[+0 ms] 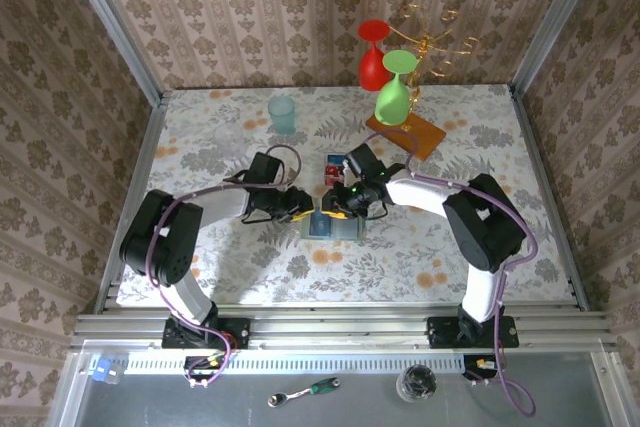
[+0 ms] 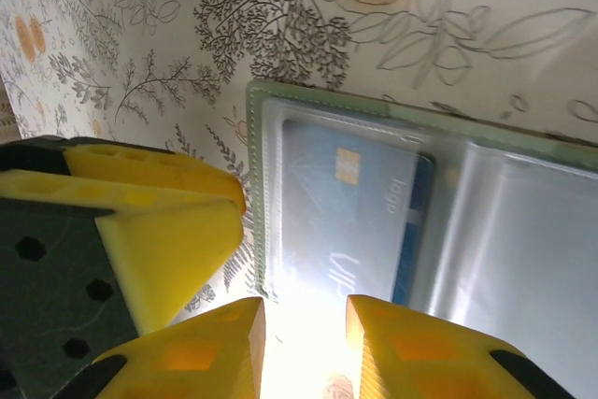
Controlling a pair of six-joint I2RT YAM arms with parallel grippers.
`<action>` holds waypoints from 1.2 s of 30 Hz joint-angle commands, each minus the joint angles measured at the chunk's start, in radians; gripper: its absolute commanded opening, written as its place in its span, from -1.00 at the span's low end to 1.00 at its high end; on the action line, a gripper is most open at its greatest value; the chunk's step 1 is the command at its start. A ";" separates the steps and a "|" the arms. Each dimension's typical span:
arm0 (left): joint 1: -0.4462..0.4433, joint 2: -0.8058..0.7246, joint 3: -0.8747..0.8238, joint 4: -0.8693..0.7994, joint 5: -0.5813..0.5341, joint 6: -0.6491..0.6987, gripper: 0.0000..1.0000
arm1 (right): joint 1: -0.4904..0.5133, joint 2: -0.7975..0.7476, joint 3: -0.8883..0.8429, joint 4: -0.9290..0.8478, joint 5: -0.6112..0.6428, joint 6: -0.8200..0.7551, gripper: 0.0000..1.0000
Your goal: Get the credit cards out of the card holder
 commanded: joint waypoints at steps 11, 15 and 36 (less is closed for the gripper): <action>0.000 0.014 -0.053 0.072 0.028 0.002 -0.57 | 0.014 0.045 0.044 -0.061 0.013 -0.019 -0.39; 0.001 0.024 -0.059 0.047 0.016 0.016 -0.61 | 0.013 0.049 0.040 -0.054 0.019 -0.017 -0.39; 0.001 0.062 -0.056 -0.020 -0.002 0.045 -0.75 | 0.014 0.079 0.024 -0.045 0.041 -0.032 -0.43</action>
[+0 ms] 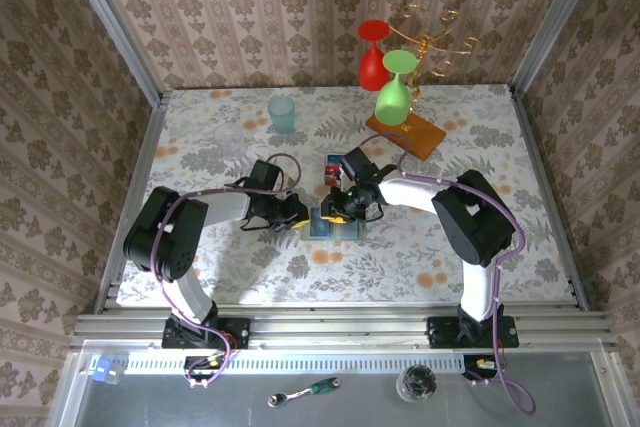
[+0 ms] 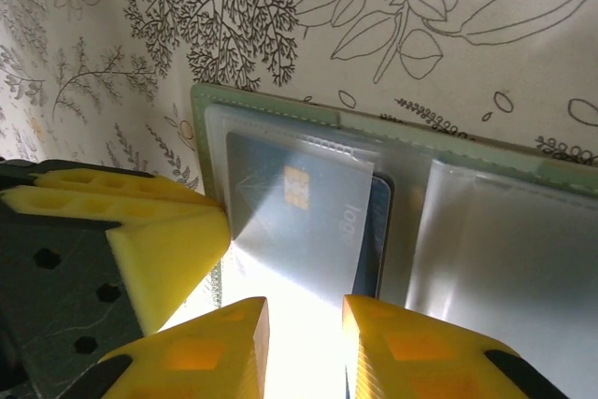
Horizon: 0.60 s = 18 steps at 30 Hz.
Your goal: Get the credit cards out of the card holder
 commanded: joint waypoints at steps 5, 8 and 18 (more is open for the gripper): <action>-0.003 0.024 -0.006 -0.051 -0.009 0.027 -0.75 | 0.003 0.029 -0.003 -0.001 0.005 -0.007 -0.46; -0.003 0.027 -0.004 -0.054 -0.009 0.029 -0.76 | 0.003 0.034 -0.005 0.013 -0.005 -0.001 -0.46; -0.001 0.026 0.000 -0.059 -0.009 0.034 -0.77 | 0.004 0.027 -0.007 -0.021 0.030 -0.013 -0.49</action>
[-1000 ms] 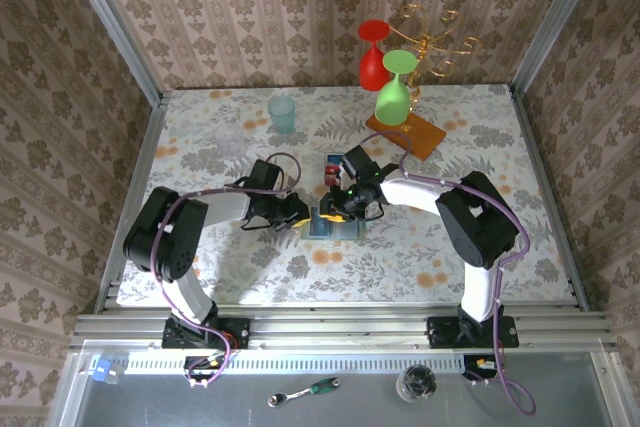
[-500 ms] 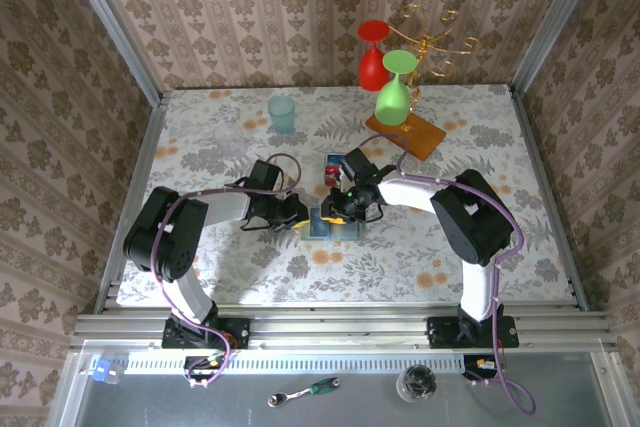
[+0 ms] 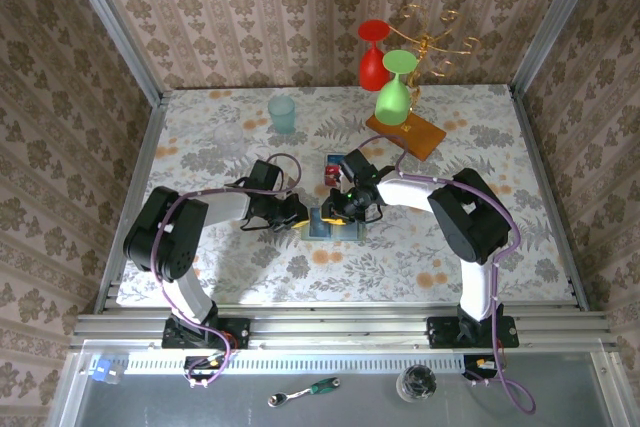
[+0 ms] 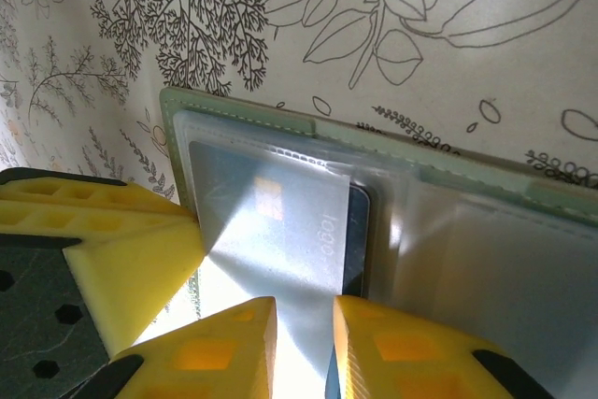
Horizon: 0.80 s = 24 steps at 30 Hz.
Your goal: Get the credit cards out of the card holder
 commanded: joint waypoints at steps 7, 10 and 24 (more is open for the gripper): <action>0.000 0.025 0.003 -0.062 -0.010 0.030 -0.77 | 0.004 -0.004 0.000 -0.083 0.082 -0.036 -0.49; 0.000 0.027 0.005 -0.064 -0.009 0.033 -0.77 | 0.004 -0.017 0.000 -0.101 0.106 -0.046 -0.49; 0.000 -0.005 0.033 -0.074 -0.004 0.032 -0.78 | 0.004 -0.076 0.015 -0.137 0.139 -0.078 -0.49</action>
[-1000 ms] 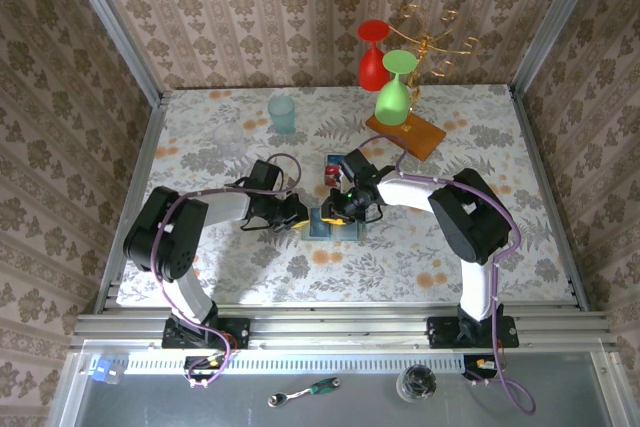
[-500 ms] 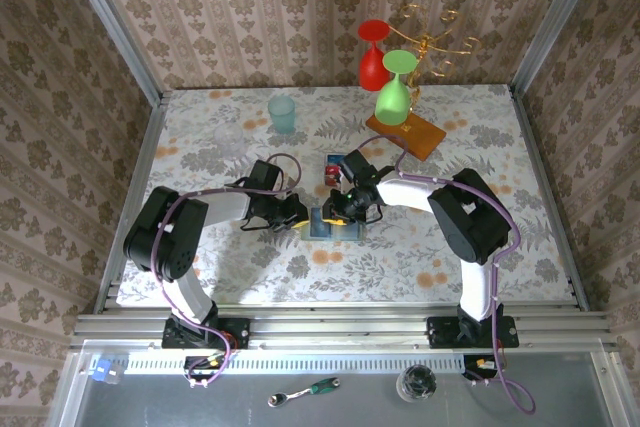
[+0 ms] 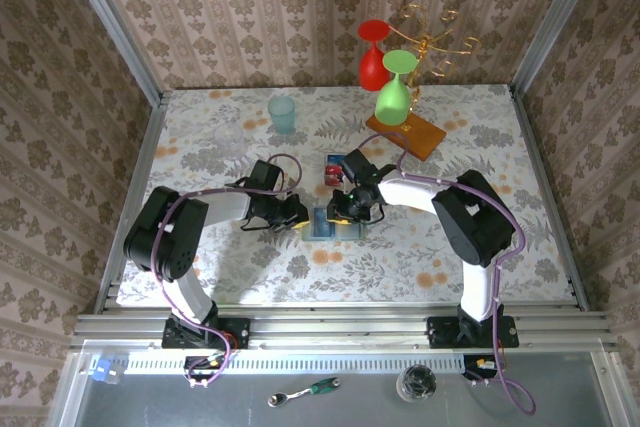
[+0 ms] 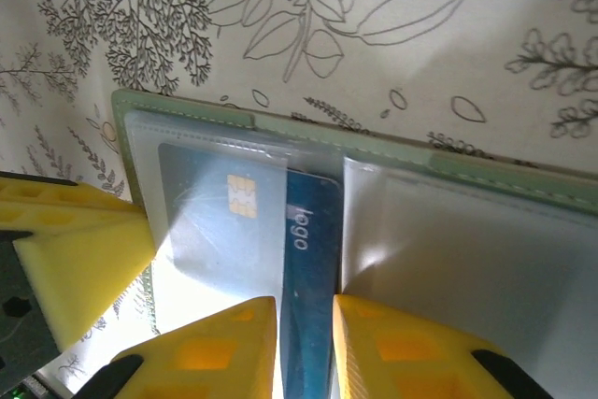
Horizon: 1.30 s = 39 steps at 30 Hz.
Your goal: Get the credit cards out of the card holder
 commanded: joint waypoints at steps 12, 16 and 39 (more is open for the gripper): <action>-0.040 -0.036 0.083 -0.109 -0.005 0.029 -0.83 | 0.001 -0.060 -0.016 -0.006 0.002 0.000 -0.48; -0.058 -0.010 0.087 -0.103 -0.010 0.028 -0.86 | -0.001 -0.060 -0.019 -0.004 0.000 0.001 -0.48; -0.061 0.037 0.058 -0.124 -0.067 0.044 -0.96 | -0.007 -0.029 -0.046 0.044 -0.041 0.019 -0.46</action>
